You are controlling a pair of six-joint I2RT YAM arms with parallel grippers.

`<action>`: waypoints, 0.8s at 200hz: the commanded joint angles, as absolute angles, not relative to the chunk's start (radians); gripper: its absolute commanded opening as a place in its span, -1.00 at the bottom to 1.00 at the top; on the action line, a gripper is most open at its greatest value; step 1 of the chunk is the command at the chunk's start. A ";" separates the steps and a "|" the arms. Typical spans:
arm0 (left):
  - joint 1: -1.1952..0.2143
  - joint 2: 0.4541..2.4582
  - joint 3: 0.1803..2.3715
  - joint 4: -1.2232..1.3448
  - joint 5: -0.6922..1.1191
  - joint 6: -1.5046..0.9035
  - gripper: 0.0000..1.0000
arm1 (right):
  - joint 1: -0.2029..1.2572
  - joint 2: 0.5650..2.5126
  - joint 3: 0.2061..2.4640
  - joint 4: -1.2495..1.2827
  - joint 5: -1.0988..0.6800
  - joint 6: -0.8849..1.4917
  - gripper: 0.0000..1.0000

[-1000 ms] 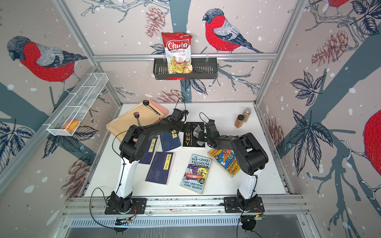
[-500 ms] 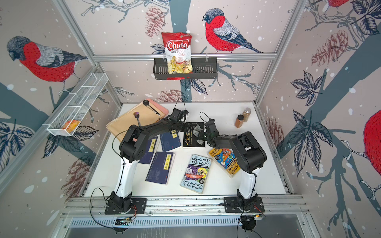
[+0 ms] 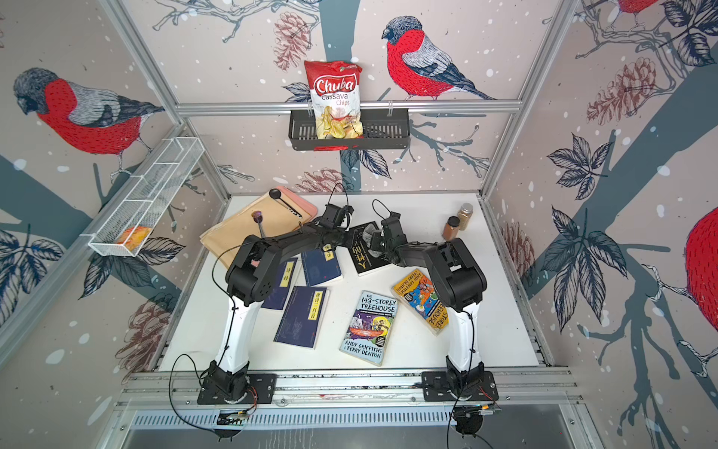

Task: Wipe the cover of the book
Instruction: Wipe the dirt from the cover of the book.

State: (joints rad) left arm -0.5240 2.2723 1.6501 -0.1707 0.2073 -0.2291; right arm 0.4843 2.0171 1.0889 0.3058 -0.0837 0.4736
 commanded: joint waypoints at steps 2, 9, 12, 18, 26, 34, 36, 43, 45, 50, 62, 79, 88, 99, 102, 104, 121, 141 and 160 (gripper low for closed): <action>-0.520 2.295 1.642 -0.310 0.182 -0.218 -1.00 | 0.491 1.961 0.991 0.072 -0.075 0.456 -0.85; -0.520 2.295 1.642 -0.309 0.178 -0.218 -1.00 | 0.490 1.938 0.962 0.072 -0.068 0.458 -0.84; -0.520 2.294 1.641 -0.308 0.177 -0.219 -1.00 | 0.489 1.929 0.950 0.073 -0.065 0.459 -0.83; -0.520 2.294 1.641 -0.309 0.175 -0.218 -1.00 | 0.489 1.913 0.930 0.072 -0.062 0.462 -0.83; -0.519 2.294 1.641 -0.310 0.174 -0.218 -1.00 | 0.488 1.894 0.906 0.072 -0.059 0.465 -0.82; -0.520 2.294 1.643 -0.311 0.175 -0.217 -1.00 | 0.488 1.878 0.888 0.072 -0.061 0.471 -0.82; -0.520 2.294 1.643 -0.311 0.175 -0.217 -1.00 | 0.490 1.874 0.884 0.072 -0.061 0.472 -0.82; -0.519 2.294 1.645 -0.314 0.175 -0.216 -1.00 | 0.492 1.862 0.874 0.072 -0.064 0.477 -0.82; -0.519 2.294 1.644 -0.314 0.175 -0.216 -1.00 | 0.493 1.860 0.870 0.072 -0.064 0.477 -0.81; -0.519 2.292 1.645 -0.314 0.175 -0.216 -1.00 | 0.498 1.854 0.865 0.071 -0.065 0.480 -0.81; -0.519 2.294 1.649 -0.314 0.175 -0.214 -1.00 | 0.510 1.840 0.863 0.066 -0.066 0.483 -0.81; -0.519 2.295 1.651 -0.311 0.180 -0.210 -1.00 | 0.529 1.841 0.873 0.065 -0.072 0.475 -0.80; -0.521 2.294 1.649 -0.305 0.181 -0.210 -1.00 | 0.529 1.861 0.895 0.070 -0.082 0.472 -0.80; -0.521 2.299 1.652 -0.304 0.183 -0.210 -1.00 | 0.522 1.906 0.940 0.071 -0.088 0.471 -0.80; -0.521 2.300 1.654 -0.305 0.182 -0.209 -1.00 | 0.522 1.920 0.957 0.069 -0.091 0.470 -0.80; -0.521 2.301 1.655 -0.307 0.182 -0.209 -1.00 | 0.520 1.929 0.969 0.069 -0.093 0.469 -0.80; -0.521 2.301 1.661 -0.314 0.181 -0.209 -1.00 | 0.519 2.014 1.071 0.060 -0.122 0.469 -0.81; -0.520 2.287 1.647 -0.307 0.178 -0.209 -1.00 | 0.531 2.094 1.180 0.051 -0.152 0.469 -0.81; -0.521 2.280 1.639 -0.305 0.174 -0.208 -1.00 | 0.533 2.157 1.264 0.042 -0.171 0.475 -0.81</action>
State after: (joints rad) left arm -0.5209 2.2757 1.6566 -0.1638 0.1730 -0.2272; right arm 0.5224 2.0792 1.2007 0.2363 -0.1085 0.4706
